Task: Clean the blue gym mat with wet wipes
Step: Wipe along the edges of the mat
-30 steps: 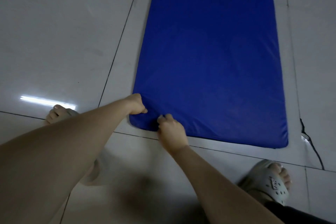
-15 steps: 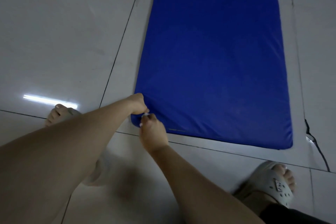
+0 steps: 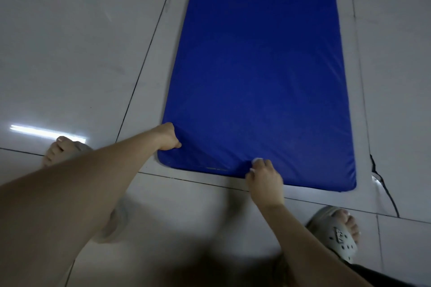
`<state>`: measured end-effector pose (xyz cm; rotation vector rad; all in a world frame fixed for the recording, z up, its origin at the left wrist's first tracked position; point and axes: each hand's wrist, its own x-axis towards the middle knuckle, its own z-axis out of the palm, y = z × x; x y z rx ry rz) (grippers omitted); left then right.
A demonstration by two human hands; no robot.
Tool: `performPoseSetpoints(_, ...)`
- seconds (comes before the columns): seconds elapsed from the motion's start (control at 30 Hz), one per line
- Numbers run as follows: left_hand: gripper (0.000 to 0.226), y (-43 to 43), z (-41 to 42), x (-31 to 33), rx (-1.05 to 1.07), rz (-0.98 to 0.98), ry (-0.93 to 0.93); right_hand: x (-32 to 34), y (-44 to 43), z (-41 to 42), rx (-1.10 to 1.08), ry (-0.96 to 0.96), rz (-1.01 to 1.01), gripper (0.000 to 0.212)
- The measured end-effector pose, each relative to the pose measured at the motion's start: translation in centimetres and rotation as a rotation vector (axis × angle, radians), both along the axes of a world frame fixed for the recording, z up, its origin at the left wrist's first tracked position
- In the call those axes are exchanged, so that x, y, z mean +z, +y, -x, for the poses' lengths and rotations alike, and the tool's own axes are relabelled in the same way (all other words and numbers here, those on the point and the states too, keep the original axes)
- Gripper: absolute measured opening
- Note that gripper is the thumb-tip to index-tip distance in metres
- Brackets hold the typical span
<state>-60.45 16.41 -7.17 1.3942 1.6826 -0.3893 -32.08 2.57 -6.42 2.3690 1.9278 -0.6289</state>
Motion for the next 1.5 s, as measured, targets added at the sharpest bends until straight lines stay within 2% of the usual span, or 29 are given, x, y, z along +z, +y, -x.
performPoseSetpoints(0.2,0.041,0.4,-0.1,-0.1,-0.025,0.001,0.050,-0.9,1.9,13.5,0.249,0.217,-0.009,0.010)
performPoseSetpoints(0.33,0.032,0.6,-0.1,-0.3,-0.038,0.011,0.045,-1.0,2.5,10.2,0.332,0.131,-0.029,0.034)
performPoseSetpoints(0.47,0.026,0.4,0.1,-0.1,-0.043,0.009,0.022,-0.9,1.3,0.7,0.104,-0.010,0.014,0.039)
performPoseSetpoints(0.57,0.026,0.1,0.0,0.2,-0.037,-0.001,0.017,-0.5,-0.7,-4.4,-0.027,-0.049,0.009,0.032)
performPoseSetpoints(0.7,0.035,0.1,-0.1,0.1,-0.028,0.007,0.013,-0.7,-0.6,-1.8,-0.140,0.054,-0.040,0.026)
performPoseSetpoints(0.83,0.035,0.2,0.0,0.0,-0.040,0.011,0.036,-1.8,0.4,6.8,0.018,0.183,-0.042,0.036)
performPoseSetpoints(0.93,0.034,0.4,-0.1,0.1,-0.060,0.011,0.047,-1.8,0.9,9.8,0.062,0.240,-0.055,0.037)
performPoseSetpoints(1.0,0.028,0.6,-0.3,0.0,-0.056,0.016,0.038,-1.6,1.1,8.4,0.128,0.214,-0.057,0.039)
performPoseSetpoints(1.07,0.024,0.5,-0.3,0.0,-0.044,0.018,0.033,-1.3,0.8,5.0,0.106,0.170,-0.047,0.038)
performPoseSetpoints(1.2,0.024,0.0,-0.5,0.4,-0.044,0.006,0.031,-0.5,-1.1,-3.8,-0.105,0.009,-0.053,0.016)
performPoseSetpoints(1.3,0.011,-0.5,-0.8,1.2,-0.067,-0.035,0.068,0.2,-2.4,-7.5,-0.247,-0.046,-0.067,0.008)
performPoseSetpoints(1.4,0.013,-1.4,-1.8,2.6,-0.159,-0.095,0.191,0.0,-2.7,-7.3,-0.256,0.019,-0.102,0.009)
performPoseSetpoints(1.5,0.028,-3.5,-4.3,3.7,-0.375,-0.328,0.345,-0.3,-2.5,-5.9,-0.400,0.199,-0.125,0.014)
